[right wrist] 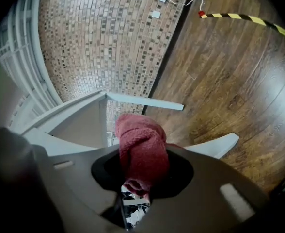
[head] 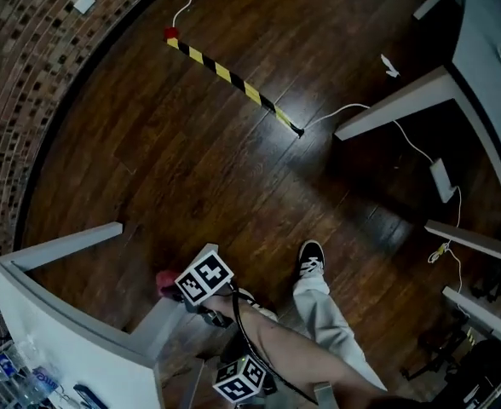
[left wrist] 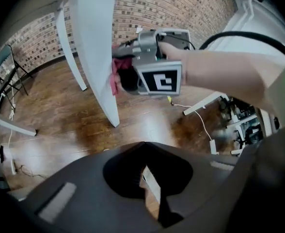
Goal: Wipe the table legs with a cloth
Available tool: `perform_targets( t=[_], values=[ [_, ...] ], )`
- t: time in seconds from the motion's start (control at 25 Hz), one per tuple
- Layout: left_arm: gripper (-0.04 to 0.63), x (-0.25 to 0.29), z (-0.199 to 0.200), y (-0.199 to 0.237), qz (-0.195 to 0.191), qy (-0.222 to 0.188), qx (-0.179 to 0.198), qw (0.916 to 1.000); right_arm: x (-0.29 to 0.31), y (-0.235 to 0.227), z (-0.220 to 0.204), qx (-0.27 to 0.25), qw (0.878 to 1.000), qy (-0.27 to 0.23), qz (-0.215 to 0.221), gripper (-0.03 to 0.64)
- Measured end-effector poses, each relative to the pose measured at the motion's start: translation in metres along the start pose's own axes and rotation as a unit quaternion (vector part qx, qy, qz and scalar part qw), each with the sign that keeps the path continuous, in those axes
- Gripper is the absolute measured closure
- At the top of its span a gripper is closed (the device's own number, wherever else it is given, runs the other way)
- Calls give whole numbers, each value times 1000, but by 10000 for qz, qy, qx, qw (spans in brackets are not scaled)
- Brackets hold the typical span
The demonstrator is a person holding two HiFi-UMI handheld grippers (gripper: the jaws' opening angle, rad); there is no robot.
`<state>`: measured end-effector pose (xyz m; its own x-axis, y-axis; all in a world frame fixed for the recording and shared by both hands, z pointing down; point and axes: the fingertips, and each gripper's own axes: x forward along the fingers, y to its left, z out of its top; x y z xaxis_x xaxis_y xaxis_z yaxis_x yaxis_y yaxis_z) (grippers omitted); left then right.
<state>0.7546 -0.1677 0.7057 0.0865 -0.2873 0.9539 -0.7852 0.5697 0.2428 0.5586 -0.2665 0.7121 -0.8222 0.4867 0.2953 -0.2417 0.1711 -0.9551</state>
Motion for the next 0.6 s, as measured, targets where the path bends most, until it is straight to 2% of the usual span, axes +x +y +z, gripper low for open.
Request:
perform_targets(
  t=[0.2, 0.36, 0.6],
  values=[
    [598, -56, -22, -19, -140, 143, 99, 9997, -30, 80, 1, 24, 9995, -105, 295, 529],
    [598, -109, -15, -22, -145, 79, 78, 9998, -57, 140, -5, 153, 9982, -52, 579, 529],
    [598, -191, 17, -37, 90, -186, -66, 9998, -89, 190, -25, 760, 9951, 263, 584, 528]
  ],
)
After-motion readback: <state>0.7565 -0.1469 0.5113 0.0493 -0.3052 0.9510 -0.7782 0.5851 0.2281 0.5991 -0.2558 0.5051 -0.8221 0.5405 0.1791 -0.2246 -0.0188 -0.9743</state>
